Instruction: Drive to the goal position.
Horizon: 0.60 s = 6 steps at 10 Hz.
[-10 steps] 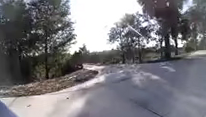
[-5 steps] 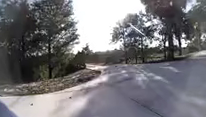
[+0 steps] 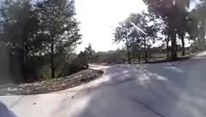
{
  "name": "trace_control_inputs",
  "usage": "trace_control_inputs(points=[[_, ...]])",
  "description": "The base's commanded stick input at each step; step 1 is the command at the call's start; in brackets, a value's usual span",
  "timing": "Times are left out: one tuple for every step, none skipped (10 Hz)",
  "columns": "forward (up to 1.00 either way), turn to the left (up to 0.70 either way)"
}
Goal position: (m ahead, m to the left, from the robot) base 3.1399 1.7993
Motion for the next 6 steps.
trace_control_inputs(points=[[0.0, 0.45], [0.0, 0.45], [0.0, 0.45], [0.0, 0.45], [0.0, 0.22], [0.0, -0.23]])
